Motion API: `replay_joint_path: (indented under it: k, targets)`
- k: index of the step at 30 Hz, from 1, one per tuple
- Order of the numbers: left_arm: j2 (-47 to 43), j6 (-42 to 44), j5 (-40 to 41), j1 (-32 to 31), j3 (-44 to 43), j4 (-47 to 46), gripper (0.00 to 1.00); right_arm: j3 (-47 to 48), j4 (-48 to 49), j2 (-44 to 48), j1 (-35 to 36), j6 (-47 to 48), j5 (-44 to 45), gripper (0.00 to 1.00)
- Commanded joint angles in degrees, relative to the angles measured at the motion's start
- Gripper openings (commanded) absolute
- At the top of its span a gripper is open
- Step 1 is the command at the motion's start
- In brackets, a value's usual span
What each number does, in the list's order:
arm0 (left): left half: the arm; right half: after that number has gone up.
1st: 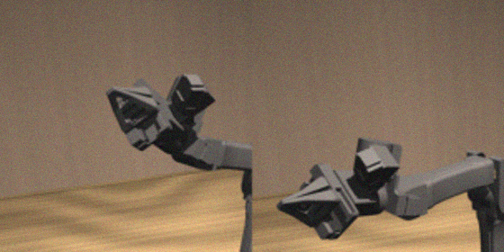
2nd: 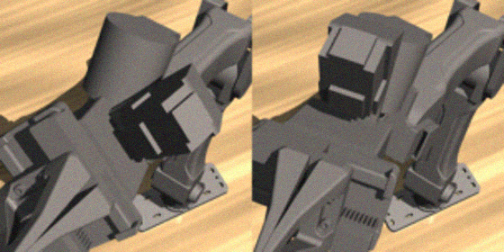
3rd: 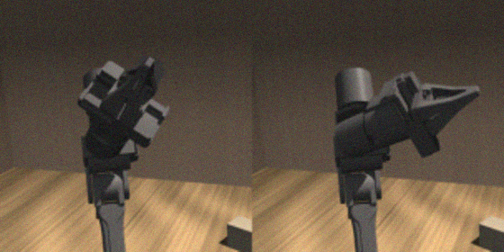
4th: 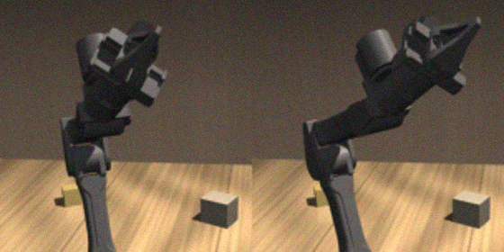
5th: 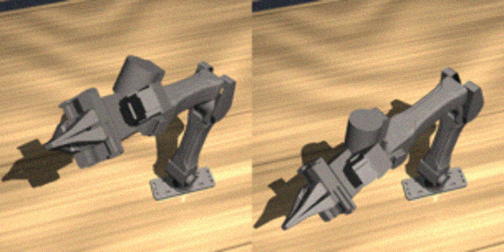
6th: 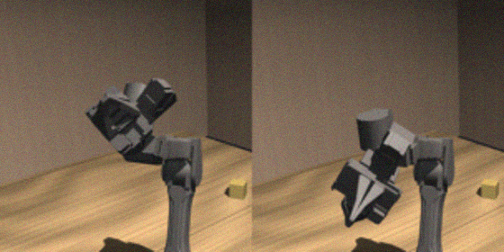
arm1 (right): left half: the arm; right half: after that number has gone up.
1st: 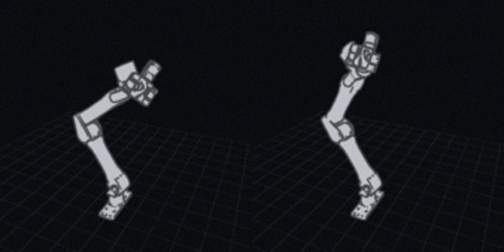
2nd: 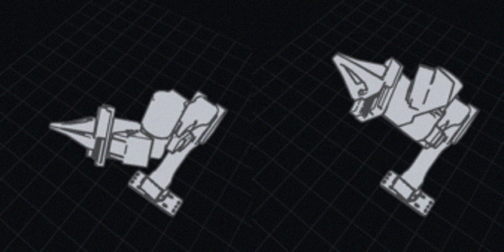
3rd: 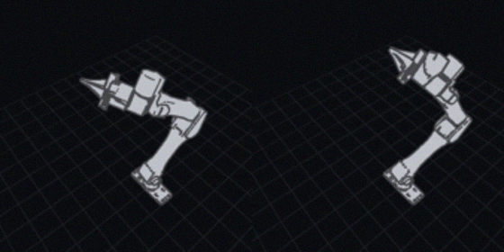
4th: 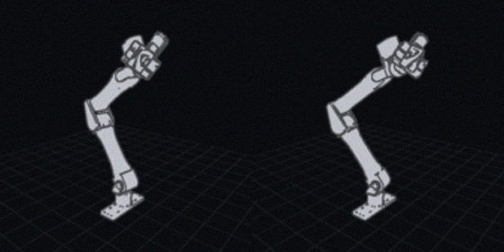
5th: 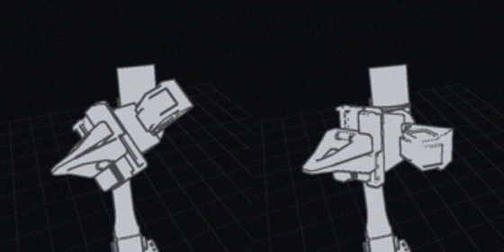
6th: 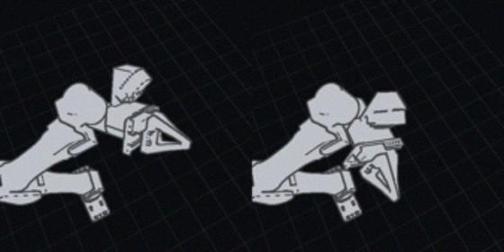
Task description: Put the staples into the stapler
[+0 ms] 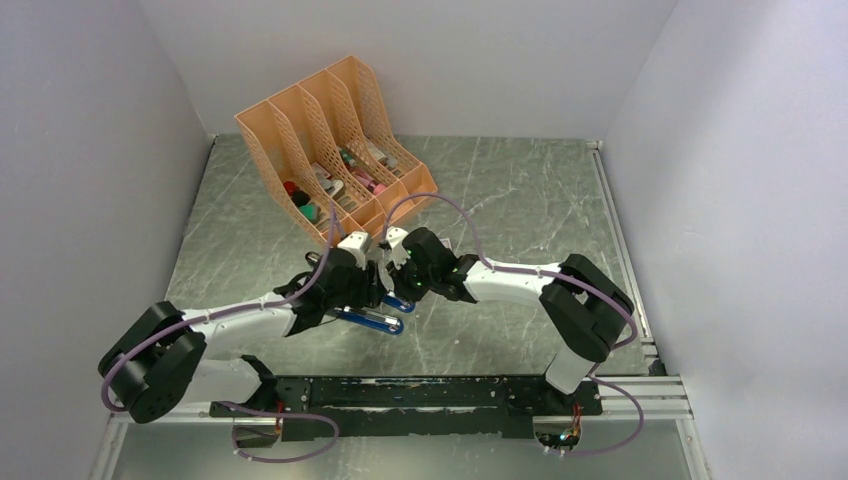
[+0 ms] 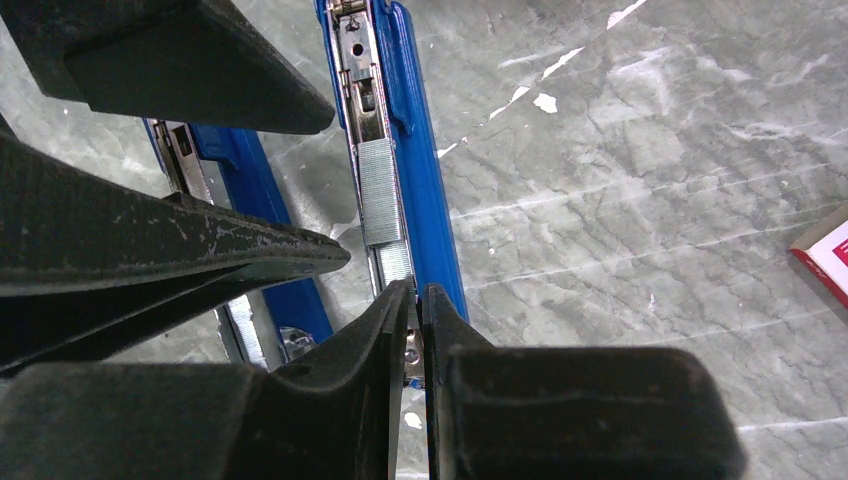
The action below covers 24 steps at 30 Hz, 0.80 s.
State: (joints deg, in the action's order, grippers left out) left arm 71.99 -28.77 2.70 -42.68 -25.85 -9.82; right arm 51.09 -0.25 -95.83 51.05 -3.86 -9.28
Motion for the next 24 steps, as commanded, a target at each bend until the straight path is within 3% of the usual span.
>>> replay_joint_path:
  k: [1,9,24]
  targets:
    - [-0.97,-5.1,6.27,-2.21,-2.2,1.88,0.56,-0.07,-1.24,-1.66,-0.03,-0.1,-0.23,0.15]
    - [-2.03,-11.96,15.25,-4.99,-3.09,4.5,0.58,-0.28,-1.09,-1.48,-0.01,-0.34,-0.25,0.15]
    - [0.55,-13.28,15.27,-6.28,-2.43,0.75,0.6,-0.29,-1.31,-1.51,-0.04,-0.28,-0.12,0.15]
